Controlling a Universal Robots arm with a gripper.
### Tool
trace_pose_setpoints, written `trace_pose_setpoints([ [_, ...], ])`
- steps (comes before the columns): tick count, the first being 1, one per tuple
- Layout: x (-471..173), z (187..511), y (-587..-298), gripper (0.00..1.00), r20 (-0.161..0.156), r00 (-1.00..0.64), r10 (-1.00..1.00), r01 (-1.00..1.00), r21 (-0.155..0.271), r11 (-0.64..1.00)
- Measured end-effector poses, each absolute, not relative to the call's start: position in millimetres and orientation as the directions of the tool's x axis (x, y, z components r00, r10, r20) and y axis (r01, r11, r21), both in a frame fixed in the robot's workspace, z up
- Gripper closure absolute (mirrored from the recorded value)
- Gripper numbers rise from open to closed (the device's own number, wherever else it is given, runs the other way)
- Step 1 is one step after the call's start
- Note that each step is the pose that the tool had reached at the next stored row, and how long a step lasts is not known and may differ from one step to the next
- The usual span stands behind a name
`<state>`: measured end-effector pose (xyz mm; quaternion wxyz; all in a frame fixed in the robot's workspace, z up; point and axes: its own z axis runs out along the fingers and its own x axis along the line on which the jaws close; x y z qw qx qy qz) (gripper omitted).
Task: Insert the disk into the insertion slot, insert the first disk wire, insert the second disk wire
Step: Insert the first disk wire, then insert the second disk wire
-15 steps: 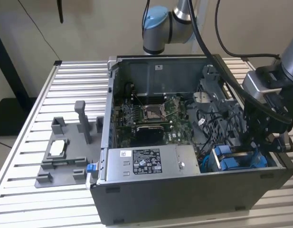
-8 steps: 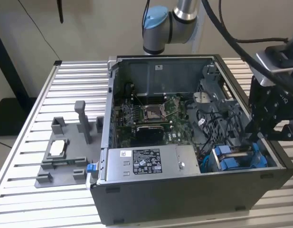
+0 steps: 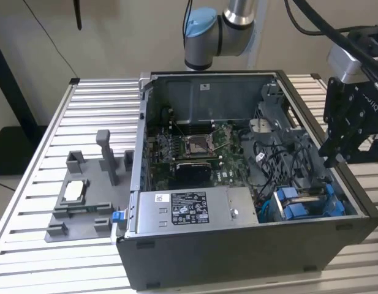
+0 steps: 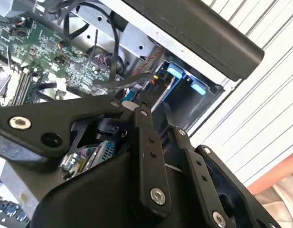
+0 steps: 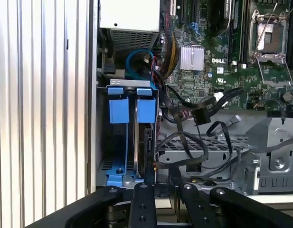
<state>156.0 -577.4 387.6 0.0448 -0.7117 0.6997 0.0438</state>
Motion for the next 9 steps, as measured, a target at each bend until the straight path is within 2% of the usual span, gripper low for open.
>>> trace_pose_setpoints([
  [9,141.9,387.8,-550.9,0.73,-0.125,0.017,-0.992,-1.0,-0.002,-0.017],
])
